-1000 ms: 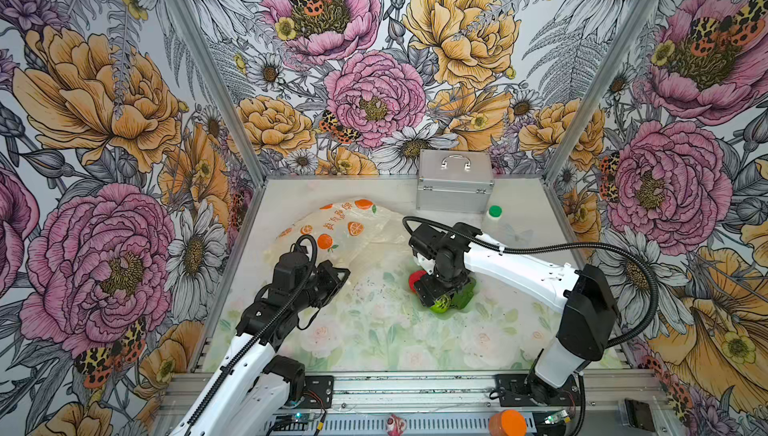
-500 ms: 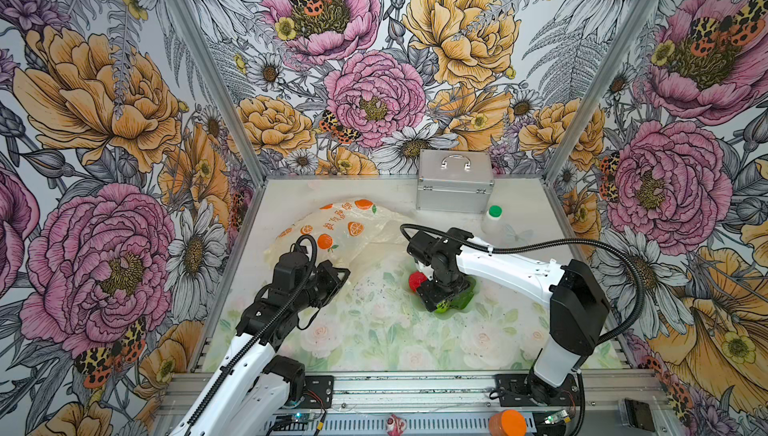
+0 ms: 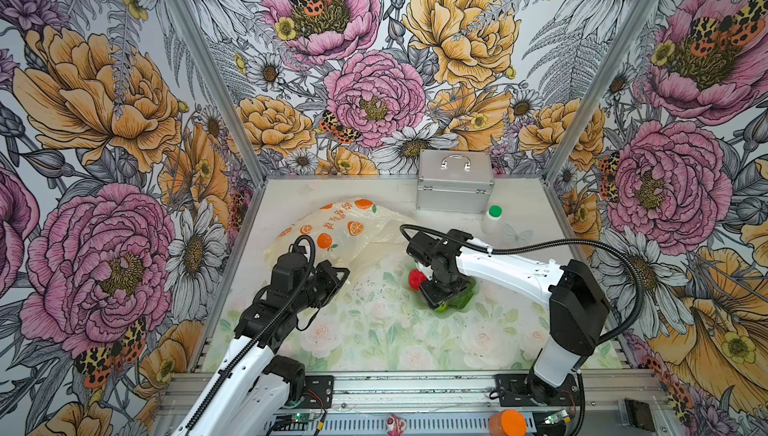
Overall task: Place the fruits into the plastic bag
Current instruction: 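Move the right gripper down over the green guava in the dish, then close the right gripper on the green guava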
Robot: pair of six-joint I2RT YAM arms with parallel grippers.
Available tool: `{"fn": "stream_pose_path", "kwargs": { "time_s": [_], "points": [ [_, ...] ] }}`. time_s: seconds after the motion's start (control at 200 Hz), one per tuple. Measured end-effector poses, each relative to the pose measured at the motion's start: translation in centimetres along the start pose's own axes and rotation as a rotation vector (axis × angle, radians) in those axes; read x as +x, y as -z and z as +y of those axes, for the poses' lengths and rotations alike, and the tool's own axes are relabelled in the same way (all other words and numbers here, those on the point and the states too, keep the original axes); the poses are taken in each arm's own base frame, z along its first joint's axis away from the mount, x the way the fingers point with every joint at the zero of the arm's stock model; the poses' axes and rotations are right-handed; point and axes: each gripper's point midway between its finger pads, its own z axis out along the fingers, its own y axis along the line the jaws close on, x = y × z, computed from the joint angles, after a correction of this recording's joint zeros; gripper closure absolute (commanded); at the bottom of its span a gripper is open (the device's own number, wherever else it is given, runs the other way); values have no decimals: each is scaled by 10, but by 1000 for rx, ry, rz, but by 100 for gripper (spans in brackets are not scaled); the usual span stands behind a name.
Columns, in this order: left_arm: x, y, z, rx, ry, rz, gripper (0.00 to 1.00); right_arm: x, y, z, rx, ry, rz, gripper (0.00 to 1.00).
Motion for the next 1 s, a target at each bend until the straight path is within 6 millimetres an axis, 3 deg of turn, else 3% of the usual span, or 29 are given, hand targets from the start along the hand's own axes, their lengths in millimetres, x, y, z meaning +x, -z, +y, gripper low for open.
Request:
{"fn": "stream_pose_path", "kwargs": {
  "time_s": [0.33,0.59,0.726,0.861,1.001],
  "points": [
    [0,-4,4,-19,5,9,100,-2,16,-7,-21,-43,-57,44],
    [-1,-5,2,-27,1,13,100,-9,53,-20,-143,-168,-163,44],
    [-4,-3,-6,-16,-4,8,100,-24,76,-18,-227,-210,-226,44],
    [-6,-2,-10,-7,-9,4,100,-33,89,-10,-291,-213,-259,33],
    [-6,-2,-11,-7,-12,3,100,-32,81,-7,-303,-204,-235,23]
  ]
}}
